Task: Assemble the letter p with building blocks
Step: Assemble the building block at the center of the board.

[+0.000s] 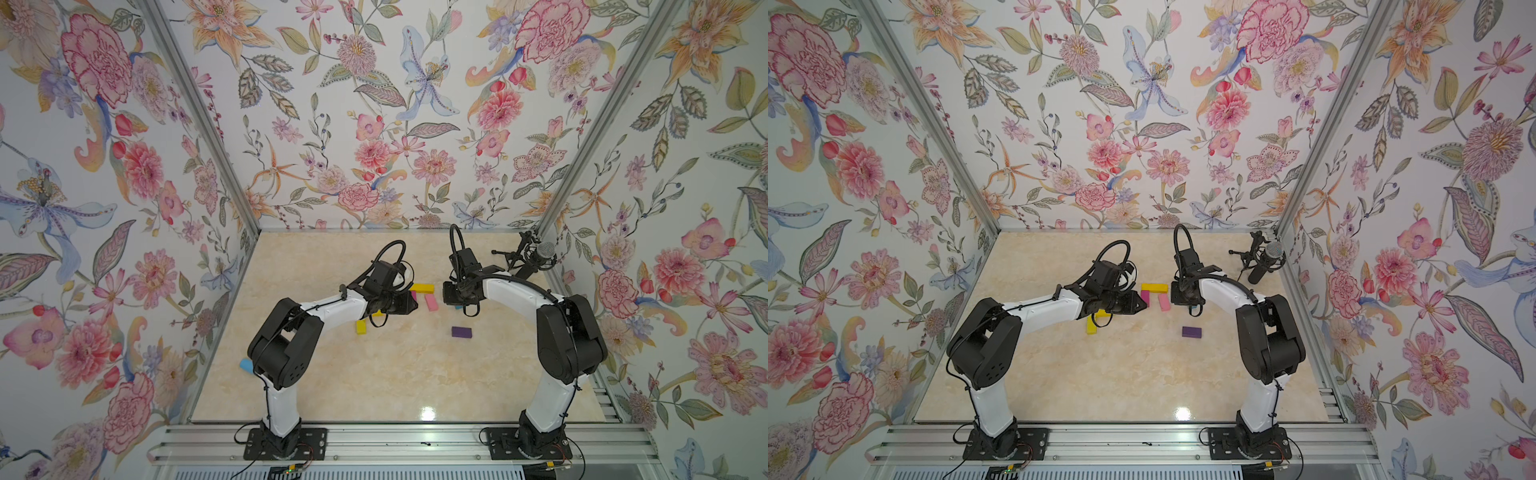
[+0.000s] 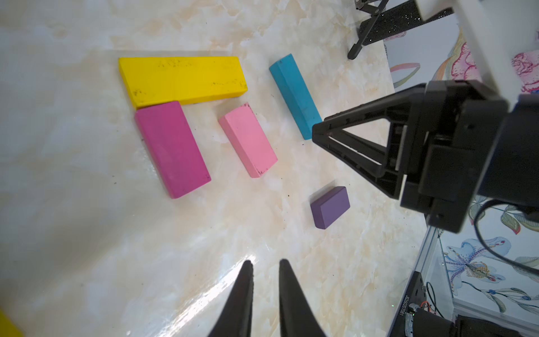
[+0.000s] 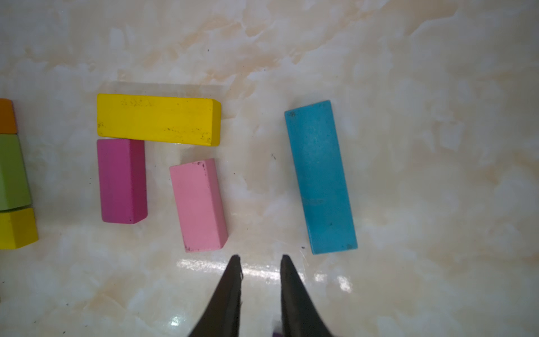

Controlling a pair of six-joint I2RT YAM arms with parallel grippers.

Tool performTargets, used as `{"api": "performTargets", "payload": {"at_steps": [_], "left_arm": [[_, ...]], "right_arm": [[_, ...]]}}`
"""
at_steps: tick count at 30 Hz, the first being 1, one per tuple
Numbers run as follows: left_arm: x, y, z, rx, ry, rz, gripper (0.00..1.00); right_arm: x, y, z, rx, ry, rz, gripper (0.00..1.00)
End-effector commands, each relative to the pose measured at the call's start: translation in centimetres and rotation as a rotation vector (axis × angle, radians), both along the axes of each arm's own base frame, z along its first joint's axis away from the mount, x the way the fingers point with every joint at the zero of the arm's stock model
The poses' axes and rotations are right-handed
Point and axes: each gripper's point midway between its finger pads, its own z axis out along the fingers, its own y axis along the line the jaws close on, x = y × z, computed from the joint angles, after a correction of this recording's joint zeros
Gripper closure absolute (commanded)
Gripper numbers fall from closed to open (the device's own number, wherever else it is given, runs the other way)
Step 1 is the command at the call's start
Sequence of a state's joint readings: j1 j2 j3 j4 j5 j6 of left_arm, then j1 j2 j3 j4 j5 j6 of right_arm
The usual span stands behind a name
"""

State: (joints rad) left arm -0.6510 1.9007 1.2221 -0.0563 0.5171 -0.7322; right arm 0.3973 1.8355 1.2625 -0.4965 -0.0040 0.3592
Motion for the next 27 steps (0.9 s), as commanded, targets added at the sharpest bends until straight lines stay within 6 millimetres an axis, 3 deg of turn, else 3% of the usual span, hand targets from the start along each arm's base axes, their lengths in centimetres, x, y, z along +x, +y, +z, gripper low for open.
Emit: {"api": "performTargets", "payload": {"at_steps": [1,5,10,18,27], "left_arm": [[0.3,-0.8,-1.0,0.03,0.014,0.016,0.91],[-0.1,-2.1,-1.8,0.058,0.021,0.013,1.0],[0.2,-3.5,-2.9,0.118,0.013,0.036,1.0],[0.9,-4.1,-6.0,0.202,0.057,0.086,1.0],[1.5,-3.7,-6.6,0.233,0.052,0.121,1.0]], "right_arm": [[0.2,0.5,-1.0,0.039,0.006,0.019,0.86],[0.4,1.5,-1.7,0.09,0.009,0.047,1.0],[0.3,1.4,-2.5,0.105,0.022,0.057,1.0],[-0.2,1.4,-3.5,0.151,0.05,0.076,1.0],[-0.8,2.7,-4.7,0.24,0.075,0.074,1.0]]}}
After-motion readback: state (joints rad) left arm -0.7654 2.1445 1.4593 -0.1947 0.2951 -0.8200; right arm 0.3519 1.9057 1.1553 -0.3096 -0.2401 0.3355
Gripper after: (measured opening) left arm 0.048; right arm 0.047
